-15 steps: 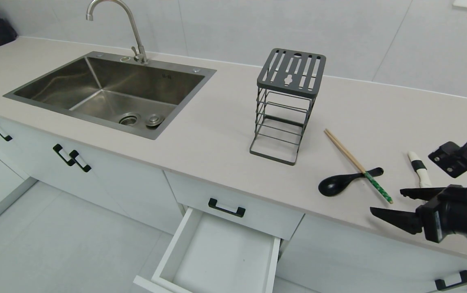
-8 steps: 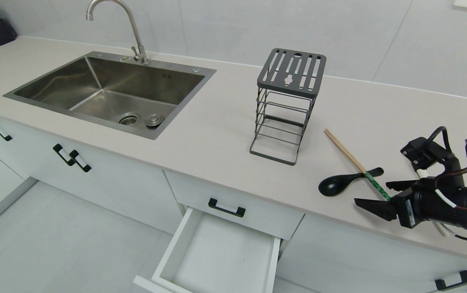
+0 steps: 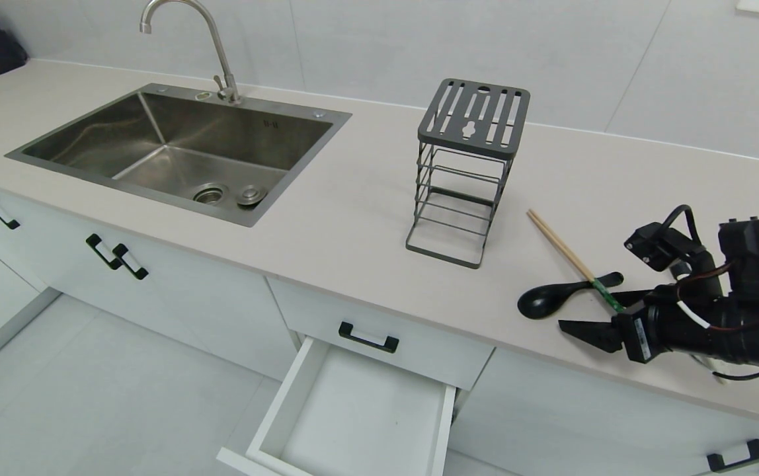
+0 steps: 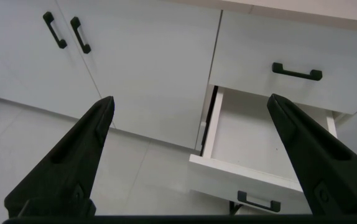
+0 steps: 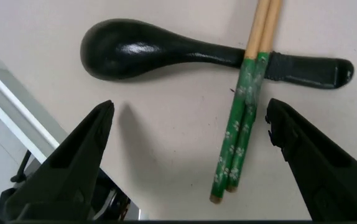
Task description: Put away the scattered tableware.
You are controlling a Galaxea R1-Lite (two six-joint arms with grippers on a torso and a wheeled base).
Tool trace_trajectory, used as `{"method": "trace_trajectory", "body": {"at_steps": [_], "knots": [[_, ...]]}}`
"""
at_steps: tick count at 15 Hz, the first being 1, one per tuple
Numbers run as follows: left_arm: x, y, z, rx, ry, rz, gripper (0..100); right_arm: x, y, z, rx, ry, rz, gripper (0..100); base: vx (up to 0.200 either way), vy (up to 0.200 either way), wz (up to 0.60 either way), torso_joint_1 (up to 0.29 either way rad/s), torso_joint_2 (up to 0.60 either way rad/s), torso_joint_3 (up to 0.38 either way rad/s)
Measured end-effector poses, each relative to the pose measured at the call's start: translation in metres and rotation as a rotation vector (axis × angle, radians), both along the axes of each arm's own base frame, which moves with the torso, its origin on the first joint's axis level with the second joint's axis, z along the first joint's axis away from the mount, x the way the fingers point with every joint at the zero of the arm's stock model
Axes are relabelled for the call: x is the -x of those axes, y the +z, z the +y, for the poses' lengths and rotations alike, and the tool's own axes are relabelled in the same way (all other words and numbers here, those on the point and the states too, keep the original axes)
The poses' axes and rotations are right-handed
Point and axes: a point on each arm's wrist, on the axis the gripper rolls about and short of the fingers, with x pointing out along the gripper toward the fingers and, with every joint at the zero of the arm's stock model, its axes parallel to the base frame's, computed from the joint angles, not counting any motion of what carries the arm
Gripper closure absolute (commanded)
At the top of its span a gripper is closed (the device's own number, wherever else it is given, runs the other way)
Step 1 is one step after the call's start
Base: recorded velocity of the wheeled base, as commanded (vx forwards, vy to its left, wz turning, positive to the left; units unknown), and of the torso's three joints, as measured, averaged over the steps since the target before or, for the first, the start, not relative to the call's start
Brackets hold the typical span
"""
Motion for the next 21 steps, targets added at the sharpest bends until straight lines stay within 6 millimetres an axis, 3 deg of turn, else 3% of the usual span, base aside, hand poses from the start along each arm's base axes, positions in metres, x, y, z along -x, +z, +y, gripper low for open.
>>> {"method": "trace_trajectory", "body": {"at_steps": [1, 2, 7, 13, 16, 21], "knots": [[0.000, 0.000, 0.000, 0.000, 0.000, 0.000, 0, -0.003, 0.001, 0.001, -0.002, -0.002, -0.010, 0, 0.000, 0.000, 0.00, 0.000, 0.00, 0.000], [0.000, 0.000, 0.000, 0.000, 0.000, 0.000, 0, -0.008, 0.002, 0.002, -0.005, -0.005, -0.025, 100, 0.000, 0.000, 0.00, 0.000, 0.00, 0.000], [0.000, 0.000, 0.000, 0.001, -0.001, 0.000, 0, -0.025, -0.005, -0.008, 0.014, -0.089, -0.041, 100, 0.000, 0.000, 0.00, 0.000, 0.00, 0.000], [0.000, 0.000, 0.000, 0.002, 0.000, 0.000, 0, -0.020, 0.003, -0.024, 0.009, -0.148, -0.064, 100, 0.000, 0.000, 0.00, 0.000, 0.00, 0.000], [0.000, 0.000, 0.000, 0.001, 0.000, 0.000, 0, -0.005, 0.019, -0.029, -0.003, -0.164, -0.126, 100, 0.000, 0.000, 0.00, 0.000, 0.00, 0.000], [0.000, 0.000, 0.000, 0.001, 0.000, 0.000, 0, 0.046, 0.058, -0.029, -0.043, -0.135, -0.312, 100, 0.000, 0.000, 0.00, 0.000, 0.00, 0.000]]}}
